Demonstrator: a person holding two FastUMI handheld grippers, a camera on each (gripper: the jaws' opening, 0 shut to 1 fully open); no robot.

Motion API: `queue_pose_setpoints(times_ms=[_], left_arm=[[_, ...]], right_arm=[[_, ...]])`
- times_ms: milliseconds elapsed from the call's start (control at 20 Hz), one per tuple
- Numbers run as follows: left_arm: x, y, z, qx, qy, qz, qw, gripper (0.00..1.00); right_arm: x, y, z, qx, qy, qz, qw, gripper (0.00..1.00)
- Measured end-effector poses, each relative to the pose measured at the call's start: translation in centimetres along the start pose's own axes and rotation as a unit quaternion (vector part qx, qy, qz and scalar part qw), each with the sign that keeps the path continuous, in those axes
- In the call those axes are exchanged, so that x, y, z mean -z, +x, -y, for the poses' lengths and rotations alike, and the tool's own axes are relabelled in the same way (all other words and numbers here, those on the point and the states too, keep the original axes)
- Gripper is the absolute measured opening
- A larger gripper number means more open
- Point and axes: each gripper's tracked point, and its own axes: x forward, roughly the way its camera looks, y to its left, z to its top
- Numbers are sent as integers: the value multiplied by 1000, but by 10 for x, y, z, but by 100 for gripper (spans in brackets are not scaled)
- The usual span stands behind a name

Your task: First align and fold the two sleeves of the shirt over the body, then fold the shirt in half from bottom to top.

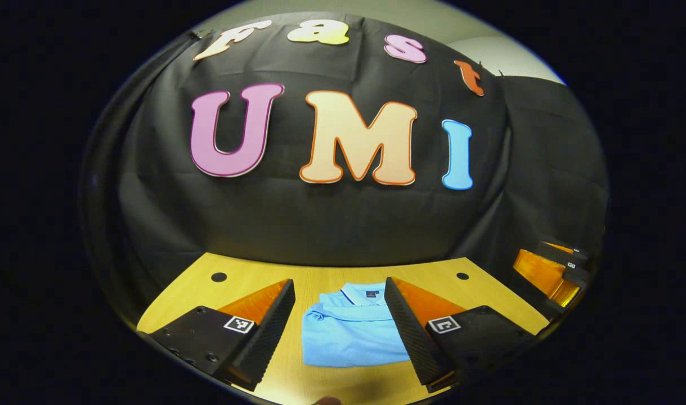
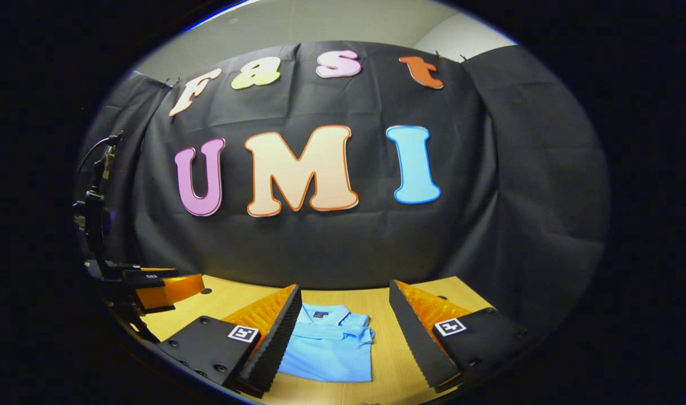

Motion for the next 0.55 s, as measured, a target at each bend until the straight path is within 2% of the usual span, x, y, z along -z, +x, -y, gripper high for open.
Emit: queue_pose_setpoints(times_ms=[300, 550], left_arm=[[-9, -52, 23, 12, -7, 22, 1000, 96], [-11, -80, 29, 11, -1, 34, 999, 96]], right_arm=[[-16, -57, -11, -18, -9, 11, 1000, 97], [-28, -87, -24, -34, -15, 20, 999, 97]])
